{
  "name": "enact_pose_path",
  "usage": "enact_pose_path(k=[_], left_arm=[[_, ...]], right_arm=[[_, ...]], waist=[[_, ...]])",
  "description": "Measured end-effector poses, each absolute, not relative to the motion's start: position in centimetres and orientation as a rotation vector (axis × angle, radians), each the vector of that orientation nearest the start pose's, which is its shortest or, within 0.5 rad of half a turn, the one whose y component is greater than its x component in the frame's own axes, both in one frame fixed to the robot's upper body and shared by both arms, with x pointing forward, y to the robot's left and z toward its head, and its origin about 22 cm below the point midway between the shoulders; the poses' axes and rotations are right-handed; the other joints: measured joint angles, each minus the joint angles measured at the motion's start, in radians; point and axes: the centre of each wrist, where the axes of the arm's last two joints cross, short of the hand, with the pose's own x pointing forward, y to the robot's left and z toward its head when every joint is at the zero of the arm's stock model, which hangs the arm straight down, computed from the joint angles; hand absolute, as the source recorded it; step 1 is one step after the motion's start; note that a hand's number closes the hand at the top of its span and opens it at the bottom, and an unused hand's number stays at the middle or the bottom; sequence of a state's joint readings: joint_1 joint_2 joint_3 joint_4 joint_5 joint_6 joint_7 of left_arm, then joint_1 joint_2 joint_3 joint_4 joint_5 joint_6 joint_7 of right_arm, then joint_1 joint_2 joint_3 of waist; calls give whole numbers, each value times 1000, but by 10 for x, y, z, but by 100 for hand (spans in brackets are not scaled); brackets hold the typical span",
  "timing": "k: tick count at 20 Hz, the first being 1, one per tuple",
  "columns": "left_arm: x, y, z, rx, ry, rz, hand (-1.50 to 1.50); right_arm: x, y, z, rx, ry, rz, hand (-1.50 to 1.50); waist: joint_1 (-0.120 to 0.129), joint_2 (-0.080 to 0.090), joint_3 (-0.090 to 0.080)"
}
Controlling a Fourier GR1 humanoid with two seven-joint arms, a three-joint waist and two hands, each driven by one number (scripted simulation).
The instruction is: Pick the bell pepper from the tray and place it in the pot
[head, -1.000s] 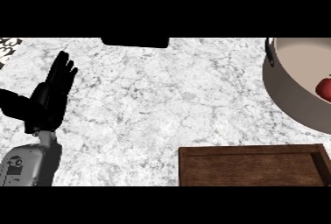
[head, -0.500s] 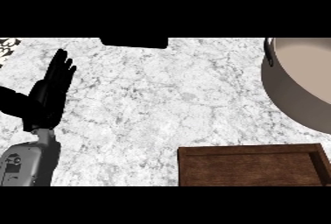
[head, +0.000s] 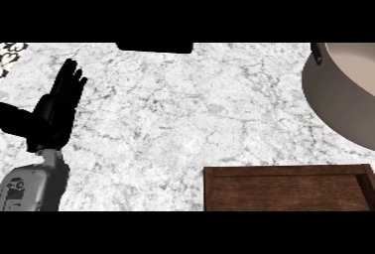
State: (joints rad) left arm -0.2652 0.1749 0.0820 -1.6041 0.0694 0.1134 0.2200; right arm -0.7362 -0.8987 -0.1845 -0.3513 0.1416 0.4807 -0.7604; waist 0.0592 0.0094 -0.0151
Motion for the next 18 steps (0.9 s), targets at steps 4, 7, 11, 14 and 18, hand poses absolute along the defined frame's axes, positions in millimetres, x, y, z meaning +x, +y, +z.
enact_pose_path(k=[4, 7, 11, 14, 18], left_arm=[[298, 256, 87, 127, -1651, 25, 0], [297, 257, 87, 127, -1651, 25, 0], [296, 259, 88, 129, -1653, 28, 0], [297, 260, 88, 131, -1656, 30, 0], [299, 260, 91, 135, -1657, 27, 0]], right_arm=[[328, -530, 142, -301, -1778, 427, -150], [323, -537, 148, -280, -1773, 387, -150], [317, -544, 154, -271, -1759, 361, -150], [314, -548, 157, -271, -1755, 354, -150], [311, -551, 163, -271, -1747, 355, -150]], waist=[[8, 15, 14], [12, 20, 20], [15, 25, 26], [13, 29, 29], [13, 31, 31]])
